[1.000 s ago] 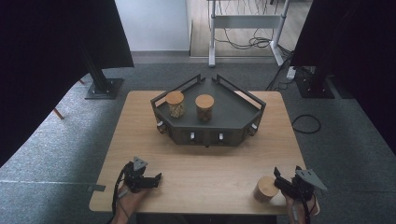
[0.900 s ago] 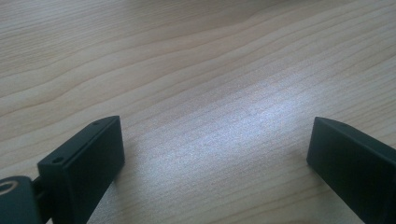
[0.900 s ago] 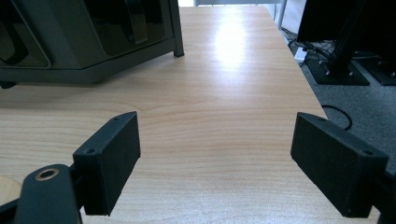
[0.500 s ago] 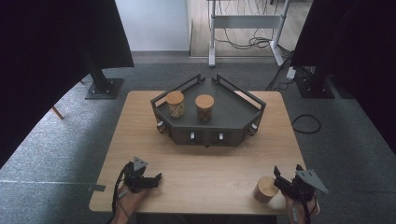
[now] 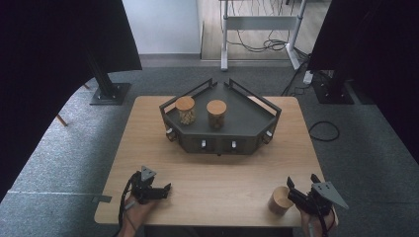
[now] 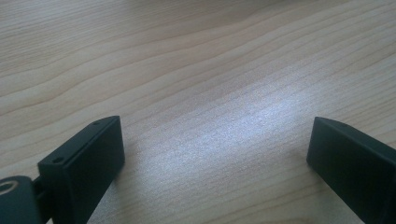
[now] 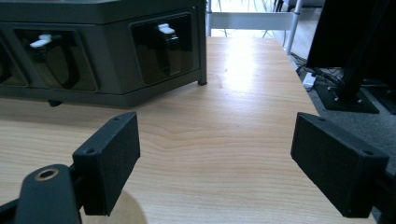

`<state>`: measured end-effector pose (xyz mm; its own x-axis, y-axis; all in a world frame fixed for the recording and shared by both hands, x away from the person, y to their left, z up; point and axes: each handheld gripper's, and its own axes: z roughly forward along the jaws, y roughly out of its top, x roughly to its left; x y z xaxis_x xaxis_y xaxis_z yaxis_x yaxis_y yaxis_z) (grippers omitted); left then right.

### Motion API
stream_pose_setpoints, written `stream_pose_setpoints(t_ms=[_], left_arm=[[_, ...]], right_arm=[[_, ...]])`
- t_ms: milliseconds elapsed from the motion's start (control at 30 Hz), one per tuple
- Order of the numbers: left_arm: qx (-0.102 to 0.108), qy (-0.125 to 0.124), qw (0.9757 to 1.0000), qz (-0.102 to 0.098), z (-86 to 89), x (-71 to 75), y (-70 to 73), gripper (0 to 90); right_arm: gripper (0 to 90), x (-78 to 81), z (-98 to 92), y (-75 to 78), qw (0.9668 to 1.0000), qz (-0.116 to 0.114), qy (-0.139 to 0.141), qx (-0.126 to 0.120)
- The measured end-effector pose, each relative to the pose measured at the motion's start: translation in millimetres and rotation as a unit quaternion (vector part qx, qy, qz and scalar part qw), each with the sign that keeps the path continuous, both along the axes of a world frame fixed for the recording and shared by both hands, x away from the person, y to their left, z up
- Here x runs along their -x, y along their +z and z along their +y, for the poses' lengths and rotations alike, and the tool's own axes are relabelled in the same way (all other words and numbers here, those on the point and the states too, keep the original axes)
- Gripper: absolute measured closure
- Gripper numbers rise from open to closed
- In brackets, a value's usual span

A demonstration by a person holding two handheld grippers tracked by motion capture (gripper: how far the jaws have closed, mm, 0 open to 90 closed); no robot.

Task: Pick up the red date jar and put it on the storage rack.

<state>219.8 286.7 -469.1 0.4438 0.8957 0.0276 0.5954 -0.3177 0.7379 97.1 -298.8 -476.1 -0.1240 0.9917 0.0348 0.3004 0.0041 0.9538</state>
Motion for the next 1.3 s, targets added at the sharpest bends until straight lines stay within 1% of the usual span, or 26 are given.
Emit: stream_pose_setpoints(t_ms=[67, 167, 333, 600, 833, 933, 1067, 1300], left_arm=[[0.0, 0.0, 1.0, 0.0, 0.0, 0.0, 0.0, 3.8], [0.0, 0.0, 1.0, 0.0, 0.0, 0.0, 0.0, 3.9], [0.0, 0.0, 1.0, 0.0, 0.1, 0.0, 0.1, 3.8], [0.0, 0.0, 1.0, 0.0, 0.1, 0.0, 0.1, 3.8], [0.0, -0.002, 1.0, 0.0, 0.4, 0.0, 0.1, 3.8], [0.0, -0.002, 1.0, 0.0, 0.6, 0.0, 0.1, 3.8], [0.0, -0.003, 1.0, 0.0, 0.8, 0.2, 0.0, 3.8], [0.0, -0.003, 1.0, 0.0, 0.8, 0.1, 0.1, 3.8]], right_arm=[[15.4, 0.8, 1.2, -0.1, 1.0, 0.0, 0.004, 0.0], [15.3, 3.5, 4.9, -0.1, 0.9998, 0.0, 0.02, 0.0], [15.3, 7.4, 10.5, -0.5, 0.9993, -0.001, 0.036, 0.003], [15.3, 13.8, 19.4, -1.3, 0.9985, 0.001, 0.052, 0.014], [15.3, 18.3, 25.5, -3.3, 0.9981, 0.005, 0.056, 0.025], [15.3, 19.4, 26.0, -4.2, 0.998, 0.008, 0.058, 0.024], [15.3, 22.8, 28.4, -6.4, 0.9978, 0.019, 0.059, 0.022], [15.4, 27.7, 29.7, -9.1, 0.9975, 0.026, 0.062, 0.022]])
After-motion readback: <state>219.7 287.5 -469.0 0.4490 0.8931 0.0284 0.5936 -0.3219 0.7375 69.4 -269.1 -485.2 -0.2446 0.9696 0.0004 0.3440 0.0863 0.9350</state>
